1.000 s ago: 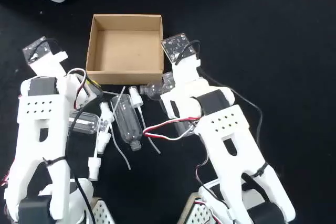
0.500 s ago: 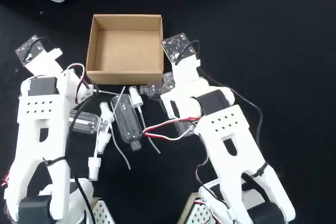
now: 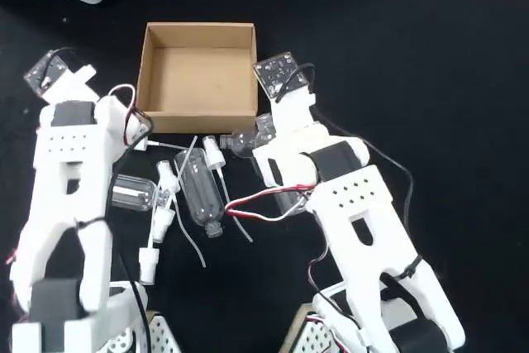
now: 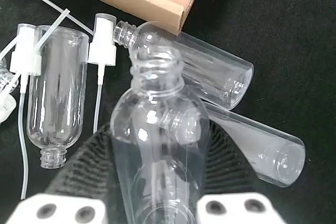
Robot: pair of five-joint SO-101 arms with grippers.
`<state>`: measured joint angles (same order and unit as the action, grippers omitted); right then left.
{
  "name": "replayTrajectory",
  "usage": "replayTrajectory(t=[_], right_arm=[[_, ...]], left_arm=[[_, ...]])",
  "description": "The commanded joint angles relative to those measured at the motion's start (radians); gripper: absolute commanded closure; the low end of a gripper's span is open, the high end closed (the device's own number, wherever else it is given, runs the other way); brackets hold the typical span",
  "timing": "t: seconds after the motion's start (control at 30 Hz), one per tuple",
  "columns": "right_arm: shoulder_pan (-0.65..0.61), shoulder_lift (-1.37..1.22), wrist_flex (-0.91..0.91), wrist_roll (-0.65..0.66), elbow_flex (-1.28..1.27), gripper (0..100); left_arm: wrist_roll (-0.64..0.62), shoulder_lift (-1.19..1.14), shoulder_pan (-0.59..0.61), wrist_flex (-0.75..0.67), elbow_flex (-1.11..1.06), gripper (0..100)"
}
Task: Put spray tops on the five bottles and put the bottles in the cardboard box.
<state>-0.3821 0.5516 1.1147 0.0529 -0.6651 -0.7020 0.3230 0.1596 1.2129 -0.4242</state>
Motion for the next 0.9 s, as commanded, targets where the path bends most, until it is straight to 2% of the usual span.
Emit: replayTrajectory(t=[0.0, 0.17, 0.6, 0.87], right_arm=[[0.025, 0.038, -0.035, 0.000, 0.005, 94.9], [0.025, 0.038, -0.035, 0.000, 0.005, 94.9], [0.020, 0.039, -0.038, 0.002, -0.004, 94.9], [0.018, 0.038, -0.038, 0.002, -0.004, 94.9]], left_arm=[[-0.009, -0.083, 0.001, -0.009, 0.116, 94], [-0.063, -0.167, 0.001, -0.009, 0.165, 94], [-0.109, -0.407, 0.004, -0.009, 0.337, 94], [-0.141, -0.473, 0.004, -0.011, 0.386, 84]])
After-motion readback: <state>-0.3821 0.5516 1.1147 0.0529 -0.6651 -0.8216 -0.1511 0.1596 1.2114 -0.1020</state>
